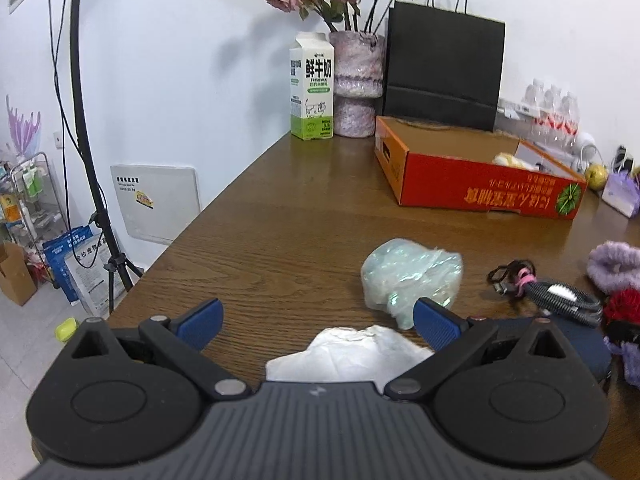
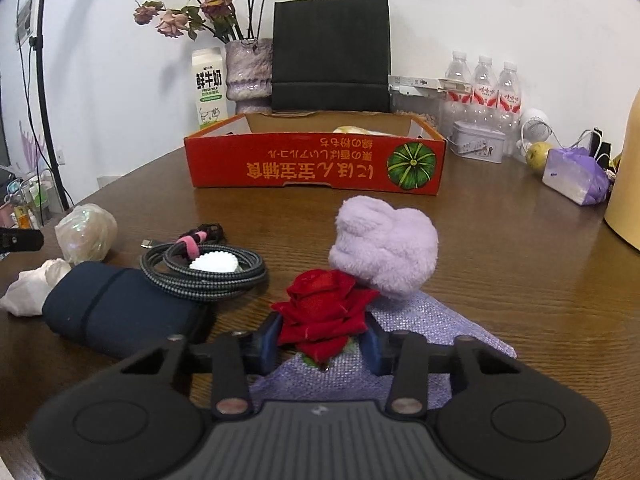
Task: Organize objects
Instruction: 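Grasp the red rose with the right gripper while the left gripper approaches the white cloth, then grasp the white cloth with the left gripper while the right gripper lifts the rose, then carry the white cloth into the box with the left gripper while the right carries the rose toward it, then lower the white cloth into the box with the left gripper while the right lowers the rose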
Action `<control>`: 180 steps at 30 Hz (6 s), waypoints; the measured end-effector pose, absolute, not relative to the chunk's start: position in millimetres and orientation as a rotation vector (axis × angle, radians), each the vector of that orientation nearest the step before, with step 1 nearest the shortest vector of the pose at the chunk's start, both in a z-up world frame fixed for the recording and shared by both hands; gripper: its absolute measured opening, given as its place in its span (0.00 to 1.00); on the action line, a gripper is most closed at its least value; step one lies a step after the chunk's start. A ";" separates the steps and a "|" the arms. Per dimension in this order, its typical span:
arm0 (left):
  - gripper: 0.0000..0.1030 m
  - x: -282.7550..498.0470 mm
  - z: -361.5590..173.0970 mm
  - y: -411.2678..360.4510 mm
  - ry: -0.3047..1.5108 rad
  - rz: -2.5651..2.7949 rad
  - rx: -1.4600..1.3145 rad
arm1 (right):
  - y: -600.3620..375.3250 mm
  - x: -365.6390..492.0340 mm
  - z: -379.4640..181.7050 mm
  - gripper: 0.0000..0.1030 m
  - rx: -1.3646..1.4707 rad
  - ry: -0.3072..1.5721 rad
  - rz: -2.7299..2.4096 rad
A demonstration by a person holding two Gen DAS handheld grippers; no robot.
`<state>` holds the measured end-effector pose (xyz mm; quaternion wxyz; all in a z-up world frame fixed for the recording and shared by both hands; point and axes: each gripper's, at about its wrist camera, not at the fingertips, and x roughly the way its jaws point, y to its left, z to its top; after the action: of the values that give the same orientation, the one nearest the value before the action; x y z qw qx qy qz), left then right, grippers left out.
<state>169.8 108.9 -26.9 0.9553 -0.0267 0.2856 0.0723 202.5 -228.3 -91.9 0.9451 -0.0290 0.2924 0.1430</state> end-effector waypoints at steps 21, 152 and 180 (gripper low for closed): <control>1.00 182.1 -53.9 101.9 0.745 0.050 -0.060 | -225.3 187.2 -86.7 0.32 -0.050 0.494 0.309; 0.45 313.0 79.7 -0.2 0.295 0.027 -0.186 | -186.2 336.4 38.6 0.32 -0.090 0.216 0.448; 0.45 406.0 53.9 -9.7 0.364 0.101 -0.205 | -193.3 436.2 13.4 0.32 -0.042 0.333 0.376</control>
<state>406.0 -9.7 53.9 0.9770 -0.1016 0.1806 0.0501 436.1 -193.3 13.4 0.9684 -0.0207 0.1648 0.1861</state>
